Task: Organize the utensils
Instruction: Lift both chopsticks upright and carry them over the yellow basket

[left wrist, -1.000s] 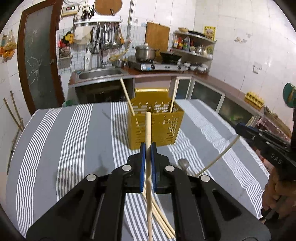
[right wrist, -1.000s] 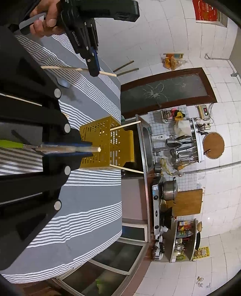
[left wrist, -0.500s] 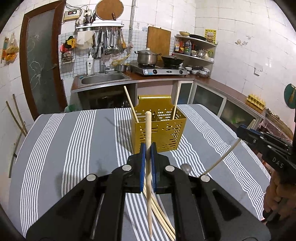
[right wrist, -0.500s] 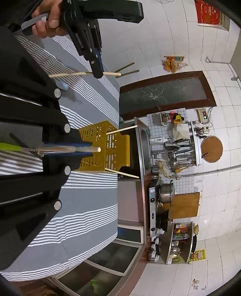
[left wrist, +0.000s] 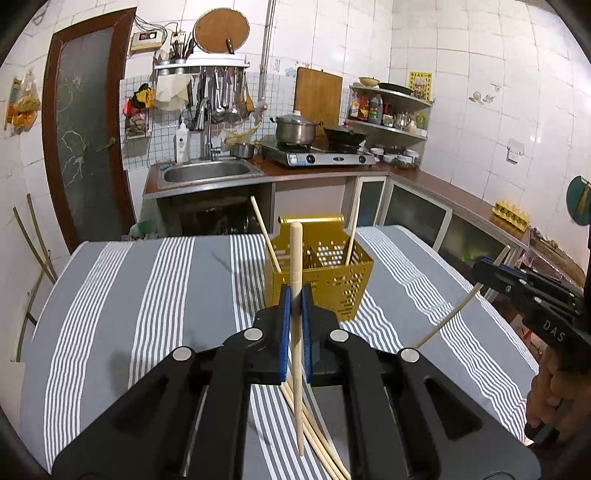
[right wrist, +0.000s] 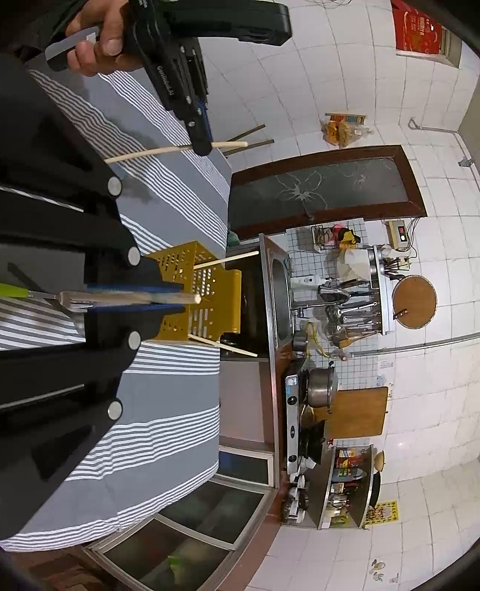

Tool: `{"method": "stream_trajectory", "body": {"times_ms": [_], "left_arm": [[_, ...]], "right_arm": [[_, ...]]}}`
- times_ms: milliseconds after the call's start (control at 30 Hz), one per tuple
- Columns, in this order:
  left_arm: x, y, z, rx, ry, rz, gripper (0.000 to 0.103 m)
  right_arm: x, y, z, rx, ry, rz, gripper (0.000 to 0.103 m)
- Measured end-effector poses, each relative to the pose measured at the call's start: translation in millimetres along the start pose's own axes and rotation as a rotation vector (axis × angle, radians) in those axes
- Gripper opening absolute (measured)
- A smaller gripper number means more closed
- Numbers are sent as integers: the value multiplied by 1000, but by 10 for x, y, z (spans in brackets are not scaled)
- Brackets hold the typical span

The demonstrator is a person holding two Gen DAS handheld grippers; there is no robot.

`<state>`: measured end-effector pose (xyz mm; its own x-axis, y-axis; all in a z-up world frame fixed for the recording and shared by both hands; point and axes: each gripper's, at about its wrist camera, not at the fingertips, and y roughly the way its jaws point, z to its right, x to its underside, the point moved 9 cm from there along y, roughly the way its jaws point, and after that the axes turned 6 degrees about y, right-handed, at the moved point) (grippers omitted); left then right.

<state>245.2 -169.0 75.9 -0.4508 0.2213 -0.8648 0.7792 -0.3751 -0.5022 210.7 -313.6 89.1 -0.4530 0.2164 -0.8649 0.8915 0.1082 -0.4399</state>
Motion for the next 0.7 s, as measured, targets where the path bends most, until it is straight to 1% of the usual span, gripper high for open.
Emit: {"method": "stream_trajectory", "body": {"times_ms": [367,700], "left_arm": [[-419,7,14,-15,22,79,4],[-842,88,-9,-8,22,138,4]], "right_arm": [[-211,44,-51,2,-21,22,6],[-567,128,-80,8,-37,51,6]]}}
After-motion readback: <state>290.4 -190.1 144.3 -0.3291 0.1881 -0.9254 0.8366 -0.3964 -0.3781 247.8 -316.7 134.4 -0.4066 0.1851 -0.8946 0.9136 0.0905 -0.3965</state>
